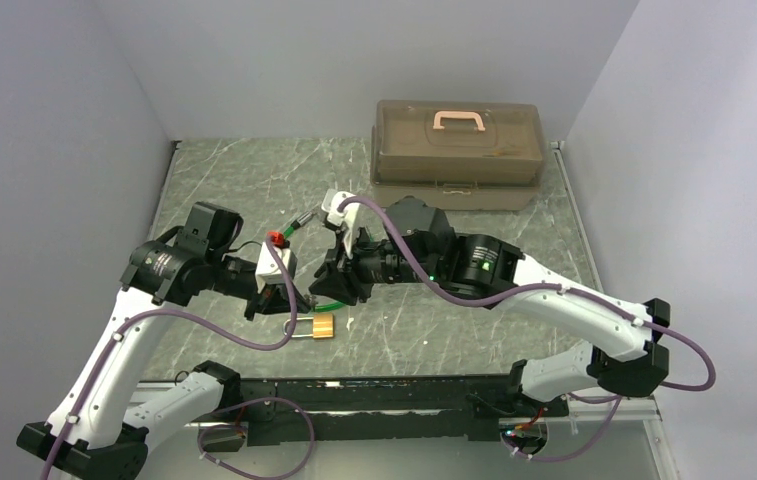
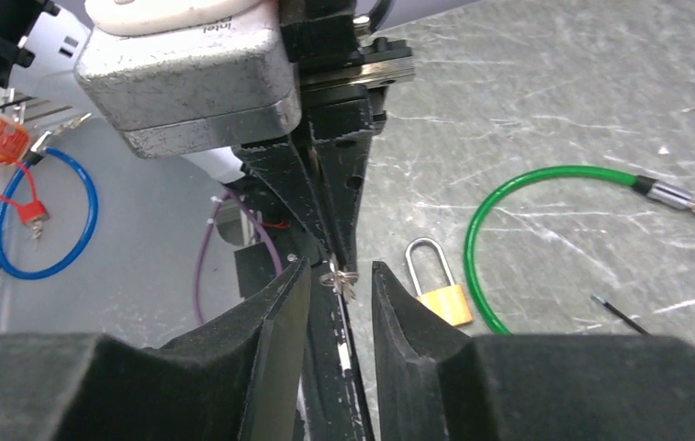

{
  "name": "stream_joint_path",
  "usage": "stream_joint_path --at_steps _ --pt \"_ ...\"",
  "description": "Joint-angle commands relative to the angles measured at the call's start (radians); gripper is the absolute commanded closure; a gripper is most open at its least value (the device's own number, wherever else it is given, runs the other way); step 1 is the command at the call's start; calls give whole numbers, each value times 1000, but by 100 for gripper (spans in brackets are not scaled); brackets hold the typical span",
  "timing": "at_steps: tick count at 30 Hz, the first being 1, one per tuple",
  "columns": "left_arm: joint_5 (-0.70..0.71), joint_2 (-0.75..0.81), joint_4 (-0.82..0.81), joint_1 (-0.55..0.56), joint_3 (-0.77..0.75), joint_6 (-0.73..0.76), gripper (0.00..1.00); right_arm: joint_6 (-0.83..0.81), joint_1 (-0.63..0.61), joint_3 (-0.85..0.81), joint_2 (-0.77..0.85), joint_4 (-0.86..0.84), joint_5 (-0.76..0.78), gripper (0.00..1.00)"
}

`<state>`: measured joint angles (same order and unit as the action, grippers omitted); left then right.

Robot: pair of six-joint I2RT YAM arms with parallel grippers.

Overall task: Unlock with the key
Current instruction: Pick up the key from the center of the board.

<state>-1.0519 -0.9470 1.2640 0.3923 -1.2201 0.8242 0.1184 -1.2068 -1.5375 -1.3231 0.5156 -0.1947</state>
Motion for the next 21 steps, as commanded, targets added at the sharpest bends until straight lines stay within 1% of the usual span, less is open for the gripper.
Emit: stream_joint_path --at_steps 1,7,14,21 --pt "-4 9 1 5 -41 -8 100 32 -5 0 -28 -71 -76 68" --pt "1 20 1 5 -35 -9 100 40 -6 1 -43 -72 -82 69" --pt "2 27 6 5 -40 -9 100 39 -11 -2 -56 -53 -67 76" --pt "9 27 3 5 -38 -14 100 39 -19 5 -49 -39 -74 75"
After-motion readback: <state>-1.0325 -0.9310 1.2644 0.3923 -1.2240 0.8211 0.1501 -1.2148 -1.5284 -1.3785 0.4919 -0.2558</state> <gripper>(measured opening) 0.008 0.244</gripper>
